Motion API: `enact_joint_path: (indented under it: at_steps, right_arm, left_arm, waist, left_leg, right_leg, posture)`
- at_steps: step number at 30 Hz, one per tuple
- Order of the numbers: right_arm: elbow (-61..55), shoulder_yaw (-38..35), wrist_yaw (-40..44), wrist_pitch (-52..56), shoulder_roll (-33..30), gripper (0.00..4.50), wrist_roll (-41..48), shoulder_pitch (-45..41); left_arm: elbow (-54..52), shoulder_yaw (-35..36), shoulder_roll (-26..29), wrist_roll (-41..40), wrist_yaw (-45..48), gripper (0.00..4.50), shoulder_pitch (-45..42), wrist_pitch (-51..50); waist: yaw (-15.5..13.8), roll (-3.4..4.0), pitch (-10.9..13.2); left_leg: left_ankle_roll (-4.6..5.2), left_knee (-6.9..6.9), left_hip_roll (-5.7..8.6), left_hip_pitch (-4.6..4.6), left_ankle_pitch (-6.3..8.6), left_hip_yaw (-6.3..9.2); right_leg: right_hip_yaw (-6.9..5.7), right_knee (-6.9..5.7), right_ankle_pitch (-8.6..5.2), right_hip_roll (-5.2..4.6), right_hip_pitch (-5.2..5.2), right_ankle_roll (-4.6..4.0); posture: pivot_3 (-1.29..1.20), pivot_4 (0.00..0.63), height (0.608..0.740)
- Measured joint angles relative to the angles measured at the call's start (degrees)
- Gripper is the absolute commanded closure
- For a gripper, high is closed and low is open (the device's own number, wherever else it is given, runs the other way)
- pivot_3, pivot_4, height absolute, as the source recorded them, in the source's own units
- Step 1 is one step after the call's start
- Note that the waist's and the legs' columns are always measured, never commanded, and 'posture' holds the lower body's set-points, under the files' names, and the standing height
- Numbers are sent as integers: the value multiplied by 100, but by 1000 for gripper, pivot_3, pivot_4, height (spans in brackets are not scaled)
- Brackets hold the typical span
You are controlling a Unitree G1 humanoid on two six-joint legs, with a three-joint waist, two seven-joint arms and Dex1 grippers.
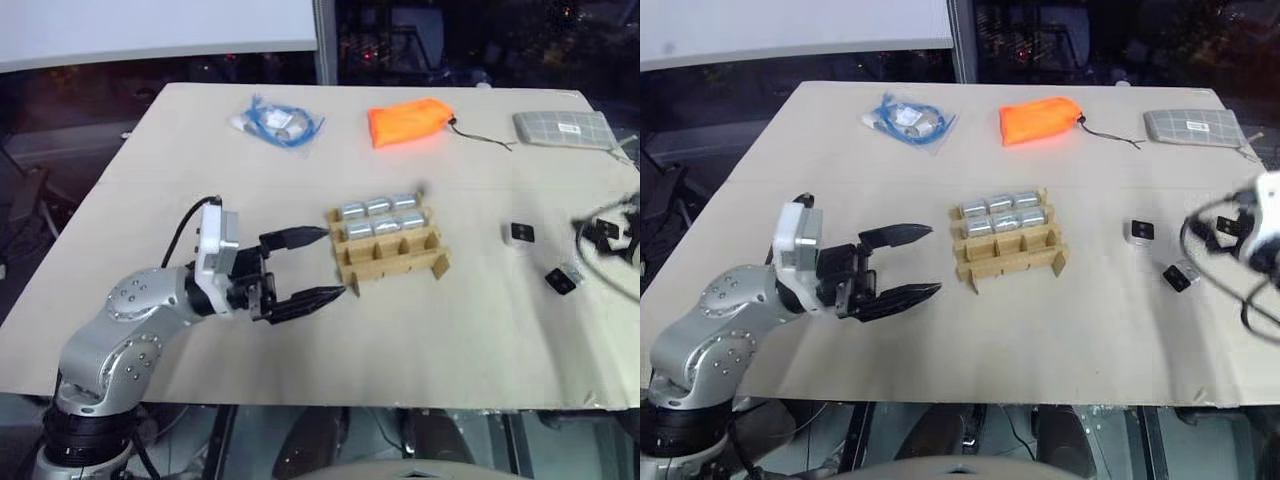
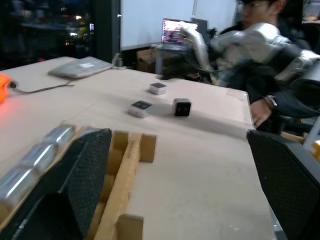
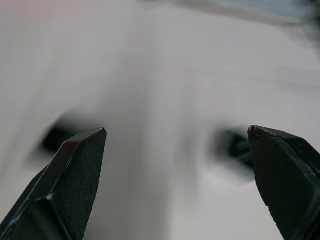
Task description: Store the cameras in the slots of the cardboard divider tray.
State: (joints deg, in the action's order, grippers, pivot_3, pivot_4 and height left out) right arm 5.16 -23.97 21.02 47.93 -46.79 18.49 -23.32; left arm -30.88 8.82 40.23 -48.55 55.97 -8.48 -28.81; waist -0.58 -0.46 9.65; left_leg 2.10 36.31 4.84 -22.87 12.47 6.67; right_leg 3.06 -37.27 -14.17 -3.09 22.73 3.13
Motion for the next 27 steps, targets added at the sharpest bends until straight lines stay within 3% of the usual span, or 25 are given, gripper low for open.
enact_joint_path:
  at_steps: [6, 23, 26, 27]
  right_arm:
    - [1538, 323, -436, -352, 229, 0, -434, -502]
    - [3381, 501, -691, -1000, 555, 0, -773, -1479]
    - [3886, 562, -754, -1350, 623, 1226, -874, -1741]
    - [4029, 579, -760, -1470, 641, 1886, -897, -1808]
  left_arm:
    - [-17, 14, 6, -65, -78, 18, -27, -49]
    - [-249, 194, 7, -99, -105, 18, 319, 55]
    - [-222, 195, 10, -85, -95, 0, 312, 66]
    - [-218, 195, 10, -81, -94, 0, 311, 69]
  waist:
    - [-11, 9, 5]
    - [147, 12, 4]
    - [149, 12, 4]
    - [149, 12, 4]
  left_leg:
    - [-11, -8, 0, -12, -6, -3]
    - [8, -6, -2, -7, 5, -25]
    - [5, -6, -1, -6, 3, -25]
    - [2, -6, -1, -6, 1, -25]
  right_leg:
    - [2, 2, 7, 0, 14, 10]
    - [22, -14, 7, 8, 23, 12]
    - [22, -14, 8, 8, 22, 12]
    - [22, -14, 8, 8, 22, 12]
  posture:
    - [0, 150, 740]
    - [0, 150, 740]
    - [0, 150, 740]
    - [0, 150, 740]
